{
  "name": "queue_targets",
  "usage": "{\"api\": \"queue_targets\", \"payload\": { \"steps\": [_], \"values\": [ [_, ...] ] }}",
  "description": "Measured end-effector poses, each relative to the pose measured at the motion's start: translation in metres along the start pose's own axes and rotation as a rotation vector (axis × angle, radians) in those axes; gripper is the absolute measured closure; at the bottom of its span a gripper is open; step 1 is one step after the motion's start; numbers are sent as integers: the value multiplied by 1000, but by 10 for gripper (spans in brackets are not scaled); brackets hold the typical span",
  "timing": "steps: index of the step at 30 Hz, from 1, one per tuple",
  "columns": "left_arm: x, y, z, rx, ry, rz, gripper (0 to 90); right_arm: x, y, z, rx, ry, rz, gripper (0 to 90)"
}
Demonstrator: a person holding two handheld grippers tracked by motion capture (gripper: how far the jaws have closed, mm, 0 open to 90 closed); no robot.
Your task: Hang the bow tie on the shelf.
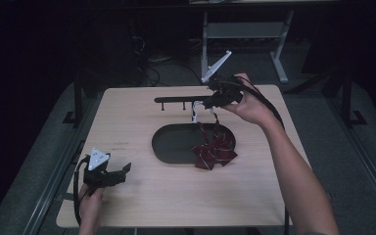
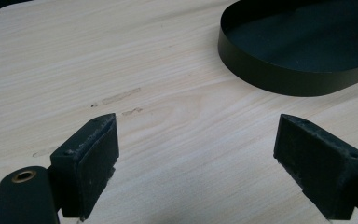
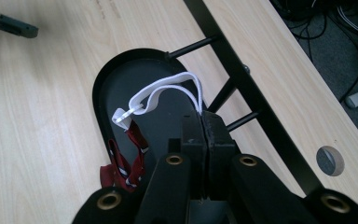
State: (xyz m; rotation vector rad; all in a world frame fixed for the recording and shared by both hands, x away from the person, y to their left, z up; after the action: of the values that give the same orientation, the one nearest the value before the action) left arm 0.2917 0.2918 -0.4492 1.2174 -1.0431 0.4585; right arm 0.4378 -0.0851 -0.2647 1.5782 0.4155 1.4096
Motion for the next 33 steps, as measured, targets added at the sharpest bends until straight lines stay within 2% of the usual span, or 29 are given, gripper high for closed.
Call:
{"api": "queue_targets", "payload": {
  "steps": [11, 24, 33],
  "values": [
    [0, -1, 0, -3, -5, -2, 135, 0, -2, 8, -11, -21, -15, 882],
    [0, 0, -1, 0, -4, -3, 136, 10, 5, 17, -32, -31, -8, 882],
    [0, 0, -1, -2, -3, 0, 135, 8, 1, 22, -44, -48, -22, 881]
  ]
}}
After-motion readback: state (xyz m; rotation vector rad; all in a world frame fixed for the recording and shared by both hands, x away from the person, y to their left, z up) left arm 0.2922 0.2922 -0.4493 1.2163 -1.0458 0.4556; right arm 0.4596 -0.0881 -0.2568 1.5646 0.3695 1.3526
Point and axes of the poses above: each handheld gripper's, and its own axes: y roughly backward along the jaws, x roughly out of its top, z roughly to its right, the point moved 1 cm from there along -y, roughly forward along the jaws, and after that the axes turned 2 degrees about y, right-handed, at the moved point
